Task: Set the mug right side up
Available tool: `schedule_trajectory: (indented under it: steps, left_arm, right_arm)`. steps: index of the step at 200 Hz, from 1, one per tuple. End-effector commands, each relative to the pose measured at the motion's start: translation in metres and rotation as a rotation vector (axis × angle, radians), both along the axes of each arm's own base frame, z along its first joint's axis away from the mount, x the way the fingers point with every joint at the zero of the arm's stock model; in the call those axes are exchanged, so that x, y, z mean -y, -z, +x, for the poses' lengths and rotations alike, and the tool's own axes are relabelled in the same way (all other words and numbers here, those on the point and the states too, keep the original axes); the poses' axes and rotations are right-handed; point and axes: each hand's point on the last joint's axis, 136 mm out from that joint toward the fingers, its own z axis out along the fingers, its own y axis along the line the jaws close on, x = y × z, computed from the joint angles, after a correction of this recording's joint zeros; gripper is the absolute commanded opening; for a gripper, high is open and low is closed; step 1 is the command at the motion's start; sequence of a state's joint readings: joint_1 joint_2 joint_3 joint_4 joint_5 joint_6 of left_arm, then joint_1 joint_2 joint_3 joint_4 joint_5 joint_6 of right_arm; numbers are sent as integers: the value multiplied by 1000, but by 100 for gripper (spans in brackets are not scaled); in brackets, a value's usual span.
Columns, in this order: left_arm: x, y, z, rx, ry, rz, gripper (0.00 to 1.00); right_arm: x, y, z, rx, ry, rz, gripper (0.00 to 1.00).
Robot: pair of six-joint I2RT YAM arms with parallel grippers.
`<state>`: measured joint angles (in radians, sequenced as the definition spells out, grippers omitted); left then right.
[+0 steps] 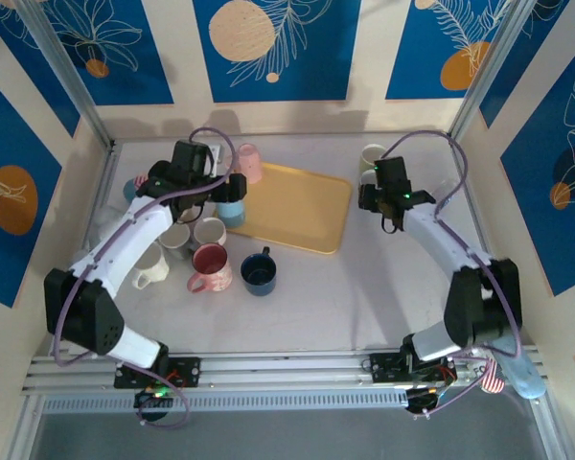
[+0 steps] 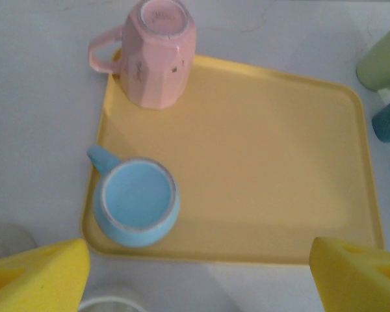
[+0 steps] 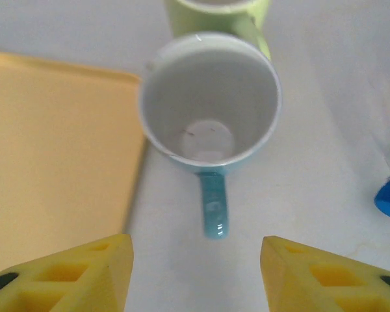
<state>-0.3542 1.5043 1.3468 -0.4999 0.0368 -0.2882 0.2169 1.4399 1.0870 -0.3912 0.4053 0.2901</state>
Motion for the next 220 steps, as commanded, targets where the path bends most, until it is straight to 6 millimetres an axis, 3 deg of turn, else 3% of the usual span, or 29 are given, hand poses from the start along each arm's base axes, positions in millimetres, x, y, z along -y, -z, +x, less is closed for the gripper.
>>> schedule_trajectory:
  steps: [1, 59, 120, 178, 220]
  left_arm:
    - [-3, -6, 26, 13, 36, -28, 87]
    - [-8, 8, 97, 25, 91, -137, 83]
    - [7, 19, 163, 137, 176, -281, 81]
    - [17, 47, 209, 131, 176, -309, 81]
    - [33, 67, 219, 82, 213, -321, 80]
  right_arm:
    - [-20, -12, -15, -49, -85, 147, 55]
    - [-38, -26, -18, -53, -174, 248, 55]
    - [-34, -28, -18, -61, -174, 275, 55]
    - [-26, -30, -22, -64, -161, 303, 56]
    - [-21, -27, -24, -72, -143, 309, 56]
